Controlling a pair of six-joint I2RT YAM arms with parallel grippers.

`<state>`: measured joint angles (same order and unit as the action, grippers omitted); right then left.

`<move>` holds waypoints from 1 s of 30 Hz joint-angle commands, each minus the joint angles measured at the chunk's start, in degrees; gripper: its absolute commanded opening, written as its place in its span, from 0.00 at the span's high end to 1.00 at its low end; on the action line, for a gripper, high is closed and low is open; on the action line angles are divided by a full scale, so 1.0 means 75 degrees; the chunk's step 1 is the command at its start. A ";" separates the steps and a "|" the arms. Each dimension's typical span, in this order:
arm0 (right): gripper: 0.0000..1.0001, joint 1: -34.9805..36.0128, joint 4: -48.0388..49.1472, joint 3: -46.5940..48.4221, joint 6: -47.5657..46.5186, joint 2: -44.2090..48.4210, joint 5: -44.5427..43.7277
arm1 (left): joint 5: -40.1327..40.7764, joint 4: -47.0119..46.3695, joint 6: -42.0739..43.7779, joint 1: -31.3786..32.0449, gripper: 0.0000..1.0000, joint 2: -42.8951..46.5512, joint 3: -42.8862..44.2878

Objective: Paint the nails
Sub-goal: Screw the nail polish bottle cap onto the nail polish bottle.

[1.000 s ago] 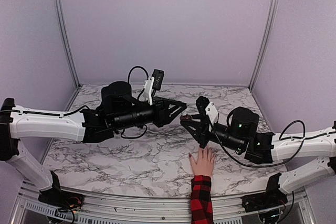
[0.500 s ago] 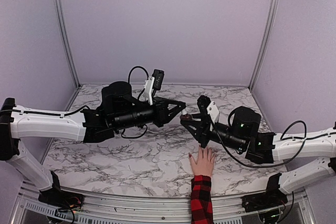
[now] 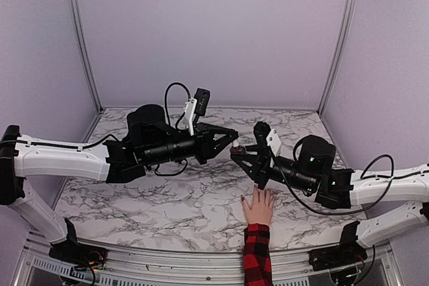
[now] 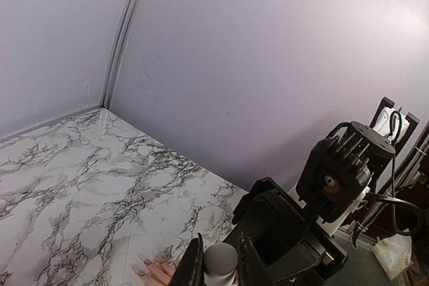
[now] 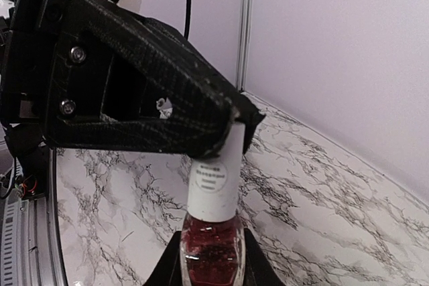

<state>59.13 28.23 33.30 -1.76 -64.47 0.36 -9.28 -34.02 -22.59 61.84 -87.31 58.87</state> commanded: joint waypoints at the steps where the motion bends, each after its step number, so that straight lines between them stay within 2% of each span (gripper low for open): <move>1: 1.00 0.0006 0.0434 0.0368 -0.0149 0.0208 0.0721 | -0.1090 -0.0043 0.0597 0.0191 1.00 -0.0083 -0.0224; 15: 1.00 -0.0601 0.1188 0.0134 -0.0013 0.0883 0.3330 | -0.2642 -0.0110 0.1379 0.0192 1.00 -0.0038 -0.0475; 23: 1.00 -0.0762 0.1209 0.0273 -0.0136 0.0925 0.4801 | -0.3678 -0.0114 0.1647 0.0126 1.00 -0.0090 -0.0467; 30: 1.00 -0.0769 0.1115 0.0370 -0.0164 0.0873 0.5096 | -0.3937 -0.0096 0.1746 -0.0006 0.98 0.0009 -0.0534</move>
<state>53.32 27.97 31.94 -1.85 -58.96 35.42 -35.05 -41.06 -10.33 61.76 -86.41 57.32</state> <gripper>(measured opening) 0.217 0.130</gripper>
